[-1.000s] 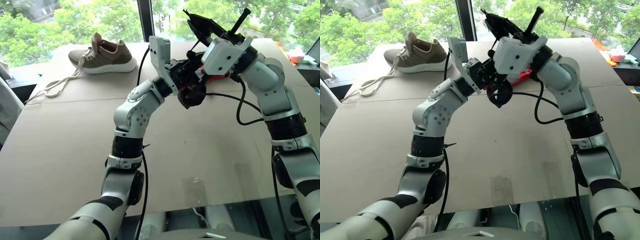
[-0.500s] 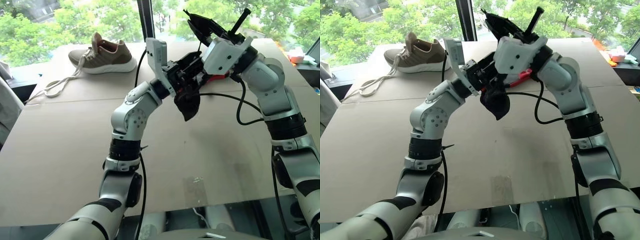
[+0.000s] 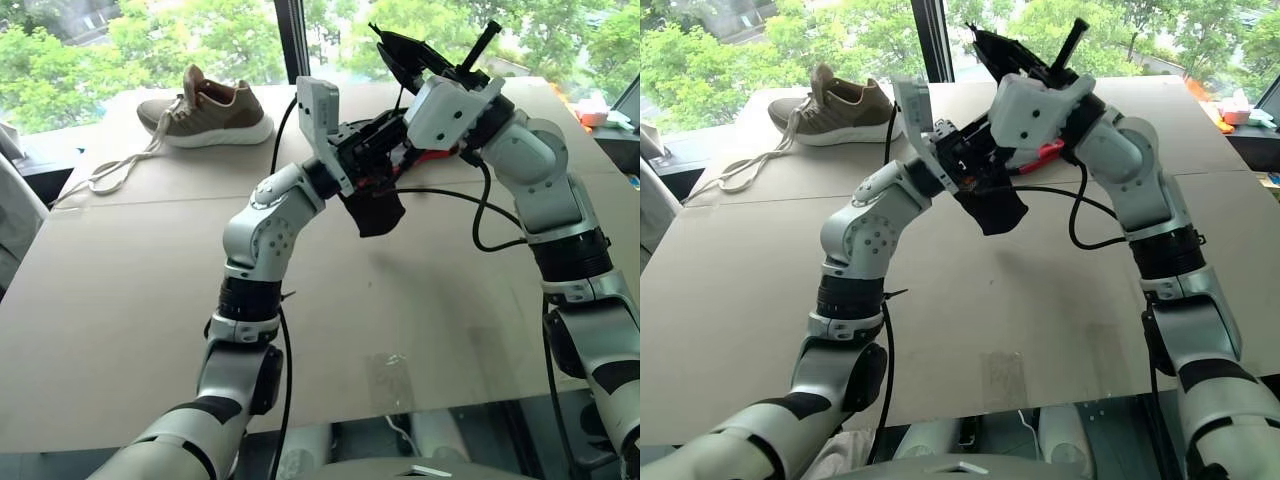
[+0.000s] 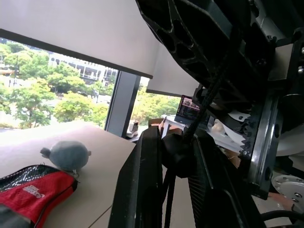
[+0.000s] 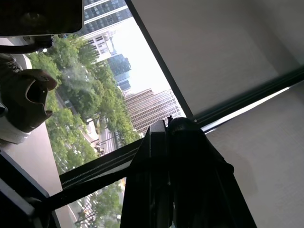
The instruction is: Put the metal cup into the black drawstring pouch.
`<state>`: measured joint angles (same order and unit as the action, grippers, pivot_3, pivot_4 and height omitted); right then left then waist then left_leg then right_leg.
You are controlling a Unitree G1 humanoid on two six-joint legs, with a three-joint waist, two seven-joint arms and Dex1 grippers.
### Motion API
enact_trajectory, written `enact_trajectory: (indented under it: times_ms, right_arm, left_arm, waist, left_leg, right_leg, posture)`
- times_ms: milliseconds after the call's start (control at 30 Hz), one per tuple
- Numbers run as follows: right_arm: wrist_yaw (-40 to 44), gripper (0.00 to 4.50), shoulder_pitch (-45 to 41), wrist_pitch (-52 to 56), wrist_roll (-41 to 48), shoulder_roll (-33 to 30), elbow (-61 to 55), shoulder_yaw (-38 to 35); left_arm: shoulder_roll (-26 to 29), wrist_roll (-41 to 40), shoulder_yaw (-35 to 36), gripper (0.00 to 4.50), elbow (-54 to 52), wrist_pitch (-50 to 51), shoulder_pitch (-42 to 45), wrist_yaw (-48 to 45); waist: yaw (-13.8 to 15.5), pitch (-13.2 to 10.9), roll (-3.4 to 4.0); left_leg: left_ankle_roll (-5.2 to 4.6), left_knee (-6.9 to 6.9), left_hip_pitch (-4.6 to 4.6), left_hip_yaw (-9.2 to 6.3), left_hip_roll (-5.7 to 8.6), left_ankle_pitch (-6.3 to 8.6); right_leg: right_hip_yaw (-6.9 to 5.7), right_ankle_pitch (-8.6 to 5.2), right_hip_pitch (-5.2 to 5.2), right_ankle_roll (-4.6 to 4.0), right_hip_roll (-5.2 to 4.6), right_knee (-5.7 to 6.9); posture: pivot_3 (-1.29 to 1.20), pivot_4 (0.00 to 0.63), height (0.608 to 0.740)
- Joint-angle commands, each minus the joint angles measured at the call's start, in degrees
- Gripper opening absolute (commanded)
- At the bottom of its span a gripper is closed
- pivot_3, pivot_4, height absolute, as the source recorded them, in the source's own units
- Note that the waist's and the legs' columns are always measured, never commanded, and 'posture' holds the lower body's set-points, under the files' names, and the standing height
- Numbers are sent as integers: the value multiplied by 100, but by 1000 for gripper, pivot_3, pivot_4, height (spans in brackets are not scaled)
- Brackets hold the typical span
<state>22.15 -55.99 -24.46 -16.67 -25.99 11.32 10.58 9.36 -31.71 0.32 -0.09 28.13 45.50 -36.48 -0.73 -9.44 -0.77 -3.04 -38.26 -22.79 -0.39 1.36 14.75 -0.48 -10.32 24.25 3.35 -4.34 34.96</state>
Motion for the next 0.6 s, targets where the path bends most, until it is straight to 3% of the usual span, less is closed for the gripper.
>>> enact_trajectory:
  times_ms: [33, 133, 233, 367, 533, 567, 600]
  right_arm:
    - [-273, 0, -404, 359, 556, 81, -68, -669]
    - [-628, 0, -796, 692, 912, 138, 87, -1141]
    - [-1017, 0, -1113, 847, 1177, 177, 164, -1567]
    - [-1315, 0, -1155, 1220, 1547, 324, 64, -1824]
    - [-947, 0, -891, 1397, 1645, 359, -168, -1491]
    - [-863, 0, -847, 1431, 1656, 359, -209, -1423]
    - [-757, 0, -814, 1476, 1698, 357, -246, -1365]
  left_arm:
    - [449, 756, -512, 206, 13, -340, -312, -210]
    - [1019, 1504, -1131, 206, 225, -643, -669, -508]
    - [1258, 1725, -1269, 206, 442, -676, -855, -577]
    - [1219, 1629, -1215, 206, 466, -568, -964, -603]
    - [1027, 1337, -954, 206, 311, -589, -956, -567]
    - [1003, 1208, -882, 1287, 241, -525, -957, -606]
    - [996, 1127, -828, 1558, 166, -478, -972, -632]
  waist:
    - [-6, 0, 0]
    - [-14, -7, 12]
    - [10, -14, 5]
    - [12, -16, 9]
    - [4, -16, 9]
    - [2, -15, 10]
    - [-1, -13, 13]
  left_leg:
    - [0, 0, 1, 0, 0, 0]
    - [0, 1, 1, 2, 0, 0]
    - [0, 3, 1, -1, -5, 0]
    - [0, 5, -4, -3, -3, 1]
    - [-1, 6, -12, 0, -1, 1]
    - [-1, 7, -13, 1, -1, 1]
    - [-1, 9, -13, 3, -2, 1]
  right_leg:
    - [1, 0, 0, 0, 0, 1]
    - [2, 0, 1, 0, 1, 2]
    - [0, 0, 4, -2, 4, 2]
    - [-3, 0, 4, -1, -4, -1]
    - [-2, 1, 14, -1, -6, 4]
    - [-1, 0, 18, -1, -6, 6]
    - [0, 0, 20, -1, -6, 8]
  posture:
    - [0, 150, 740]
    - [0, 150, 740]
    - [0, 150, 740]
    - [0, 150, 740]
    - [0, 150, 740]
    - [0, 150, 740]
    - [0, 150, 740]
